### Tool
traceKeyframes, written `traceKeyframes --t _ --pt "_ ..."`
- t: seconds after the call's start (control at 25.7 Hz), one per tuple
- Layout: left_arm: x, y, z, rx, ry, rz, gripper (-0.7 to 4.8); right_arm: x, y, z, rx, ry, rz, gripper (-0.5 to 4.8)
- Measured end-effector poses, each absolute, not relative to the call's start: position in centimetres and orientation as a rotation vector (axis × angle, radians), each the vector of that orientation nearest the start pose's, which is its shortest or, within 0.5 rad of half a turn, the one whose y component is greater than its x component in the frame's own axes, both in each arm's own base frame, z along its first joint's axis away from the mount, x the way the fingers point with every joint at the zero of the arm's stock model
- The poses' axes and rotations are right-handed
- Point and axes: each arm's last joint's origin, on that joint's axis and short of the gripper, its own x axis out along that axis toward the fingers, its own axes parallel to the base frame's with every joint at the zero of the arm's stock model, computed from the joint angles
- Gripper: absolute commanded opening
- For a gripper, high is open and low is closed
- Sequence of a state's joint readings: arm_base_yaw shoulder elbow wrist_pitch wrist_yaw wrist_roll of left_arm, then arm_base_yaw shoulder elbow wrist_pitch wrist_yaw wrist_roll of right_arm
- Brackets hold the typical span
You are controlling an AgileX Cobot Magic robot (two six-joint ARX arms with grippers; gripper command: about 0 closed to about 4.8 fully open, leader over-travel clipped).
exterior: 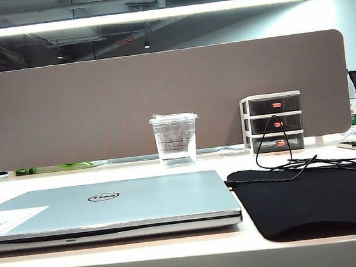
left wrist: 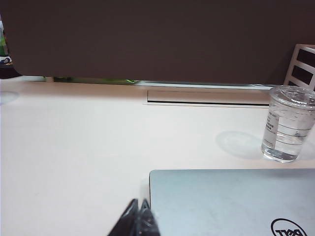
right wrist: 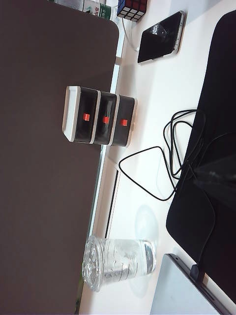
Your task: Pick up the coffee cup and place it over the laptop.
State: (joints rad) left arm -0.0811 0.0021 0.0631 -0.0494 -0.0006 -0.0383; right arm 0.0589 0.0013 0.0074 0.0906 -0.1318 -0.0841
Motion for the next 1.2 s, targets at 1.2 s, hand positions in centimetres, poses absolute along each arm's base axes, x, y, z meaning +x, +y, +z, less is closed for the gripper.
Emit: traceKeyframes --t 1.2 --pt "9.1 -1.7 19.0 -0.317 -0.088 -0.432 -0.05 9.6 1.0 17.5 -0.086 -0.105 0.187 -0.06"
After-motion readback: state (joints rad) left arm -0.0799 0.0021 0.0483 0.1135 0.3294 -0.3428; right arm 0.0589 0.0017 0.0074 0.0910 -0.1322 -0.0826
